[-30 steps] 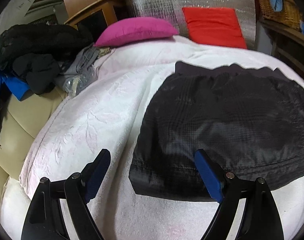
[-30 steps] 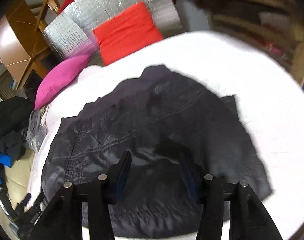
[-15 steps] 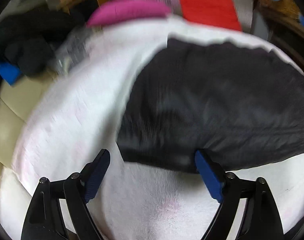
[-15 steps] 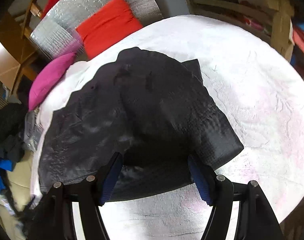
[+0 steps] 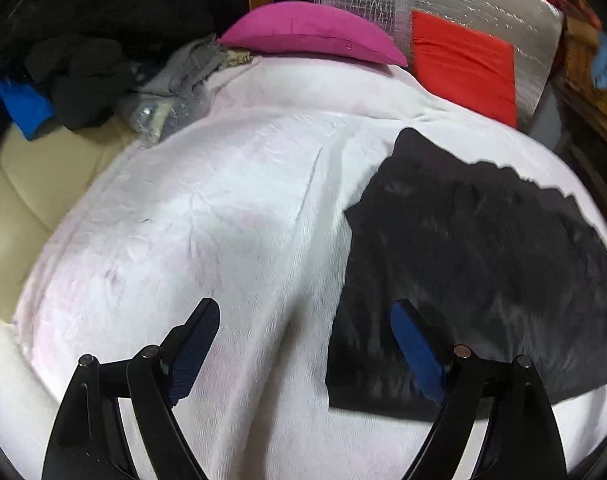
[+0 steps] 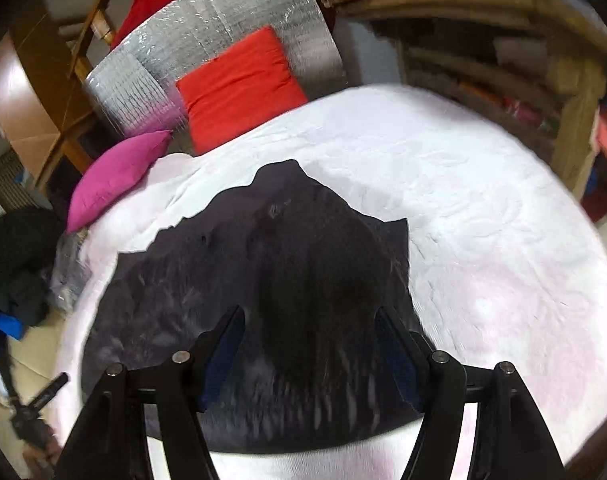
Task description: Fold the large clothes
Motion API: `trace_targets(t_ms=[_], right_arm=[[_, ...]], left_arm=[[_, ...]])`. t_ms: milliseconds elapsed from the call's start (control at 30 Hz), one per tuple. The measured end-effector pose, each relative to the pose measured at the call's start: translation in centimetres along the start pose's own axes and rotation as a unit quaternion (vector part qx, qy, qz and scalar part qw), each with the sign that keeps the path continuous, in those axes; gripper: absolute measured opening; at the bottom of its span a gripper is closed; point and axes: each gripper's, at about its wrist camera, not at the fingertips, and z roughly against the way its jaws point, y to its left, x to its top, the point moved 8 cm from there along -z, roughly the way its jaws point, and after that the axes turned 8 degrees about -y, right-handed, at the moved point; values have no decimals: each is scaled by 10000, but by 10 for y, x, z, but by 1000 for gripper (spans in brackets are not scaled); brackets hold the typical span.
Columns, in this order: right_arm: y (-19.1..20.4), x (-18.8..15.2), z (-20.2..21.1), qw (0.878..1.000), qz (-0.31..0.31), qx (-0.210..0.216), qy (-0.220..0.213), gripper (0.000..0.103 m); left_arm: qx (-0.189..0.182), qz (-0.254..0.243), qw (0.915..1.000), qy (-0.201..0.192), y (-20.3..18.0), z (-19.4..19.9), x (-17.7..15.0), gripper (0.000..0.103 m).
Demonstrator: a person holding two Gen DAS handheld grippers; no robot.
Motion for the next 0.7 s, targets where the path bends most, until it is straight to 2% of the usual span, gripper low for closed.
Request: trace_targets(t_ms=[100, 200, 267, 333, 400, 433, 567, 700], right_arm=[[-26, 15, -9, 9981, -606, 140, -8, 71], [-28, 19, -7, 9958, -781, 477, -12, 71], [-19, 17, -6, 9962, -609, 615, 22, 71], [-9, 11, -7, 9941, -595, 888, 173, 71], [-2, 4, -11, 9926, -597, 1005, 337, 71], [-3, 0, -15, 9933, -565, 920, 409, 71], [-31, -17, -48, 9951, -565, 105, 806, 66], [-42, -25, -56, 9940, -555, -125, 932, 66]], left_arm=[[-381, 243, 9988, 160, 3, -18, 5, 88], [-609, 287, 9972, 327, -11, -26, -6, 88], [-503, 13, 9977, 448, -22, -32, -10, 88], [-175, -269, 9984, 468, -27, -34, -18, 88], [-92, -344, 9984, 447, -28, -33, -22, 89], [-74, -370, 9982, 459, -27, -33, -23, 89], [-27, -403, 9982, 452, -22, -35, -28, 89], [-19, -347, 9984, 444, -16, -32, -31, 89]])
